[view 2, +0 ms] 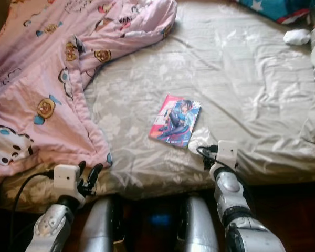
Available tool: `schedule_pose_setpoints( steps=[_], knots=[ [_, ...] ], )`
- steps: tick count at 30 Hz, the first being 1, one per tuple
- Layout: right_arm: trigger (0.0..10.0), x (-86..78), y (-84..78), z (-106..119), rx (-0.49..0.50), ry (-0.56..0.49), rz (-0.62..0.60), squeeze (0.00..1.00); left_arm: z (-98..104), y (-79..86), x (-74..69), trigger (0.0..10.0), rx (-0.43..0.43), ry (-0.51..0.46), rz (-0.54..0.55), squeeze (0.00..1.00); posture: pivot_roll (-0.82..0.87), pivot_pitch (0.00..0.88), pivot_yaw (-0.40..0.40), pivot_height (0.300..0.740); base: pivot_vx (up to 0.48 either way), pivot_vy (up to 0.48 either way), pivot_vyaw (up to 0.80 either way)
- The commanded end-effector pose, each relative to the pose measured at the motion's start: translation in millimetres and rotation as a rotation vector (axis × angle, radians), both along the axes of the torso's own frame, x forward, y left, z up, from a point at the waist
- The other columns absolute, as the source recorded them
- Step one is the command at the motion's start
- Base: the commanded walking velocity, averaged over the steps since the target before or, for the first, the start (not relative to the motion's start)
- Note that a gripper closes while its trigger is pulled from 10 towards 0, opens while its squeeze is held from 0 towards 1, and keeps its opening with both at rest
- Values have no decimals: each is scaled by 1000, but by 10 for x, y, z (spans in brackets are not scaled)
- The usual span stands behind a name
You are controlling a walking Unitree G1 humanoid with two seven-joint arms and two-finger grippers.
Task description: Clean up the room
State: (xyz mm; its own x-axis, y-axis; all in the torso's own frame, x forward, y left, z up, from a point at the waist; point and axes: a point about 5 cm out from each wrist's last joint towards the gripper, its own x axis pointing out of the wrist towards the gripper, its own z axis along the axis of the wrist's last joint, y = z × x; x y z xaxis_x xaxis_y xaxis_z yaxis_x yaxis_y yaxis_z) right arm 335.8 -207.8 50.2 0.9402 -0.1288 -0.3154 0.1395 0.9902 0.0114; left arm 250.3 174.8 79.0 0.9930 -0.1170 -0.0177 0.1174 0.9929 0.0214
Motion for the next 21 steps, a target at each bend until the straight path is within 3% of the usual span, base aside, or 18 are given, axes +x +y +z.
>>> schedule_pose_setpoints(
  steps=[1, 9, 10, 11, 12, 21],
  knots=[
    [10000, -52, 0, -88, 27, 49, 1, 0, -43, 35, -75, 10000, -8, 43, 10, 0, 209, 441, 35, 611, 0, 0, 0],
    [9765, -18, 43, -58, 47, 40, 29, 0, 90, 52, -203, 10000, -3, 36, 18, 0, 243, 490, 54, 611, 0, 0, 0],
    [1098, -12, 54, -53, 53, 36, 30, 0, 93, 55, -229, 10000, -1, 44, 19, 0, 246, 495, 56, 611, 0, 0, 0],
    [1098, -9, 60, -49, 57, 33, 31, 0, 93, 56, -236, 10000, 0, 47, 20, 0, 246, 495, 56, 611, 0, 0, 0],
    [0, -6, 67, -45, 62, 29, 32, 0, 94, 61, -246, 10000, 2, 51, 21, 0, 248, 501, 59, 611, 0, 0, 0],
    [0, 21, 138, -8, 87, -12, 49, 0, 119, 68, -219, 10000, 5, 71, 32, 0, 237, 489, 58, 611, 0, 0, 0]
  ],
)
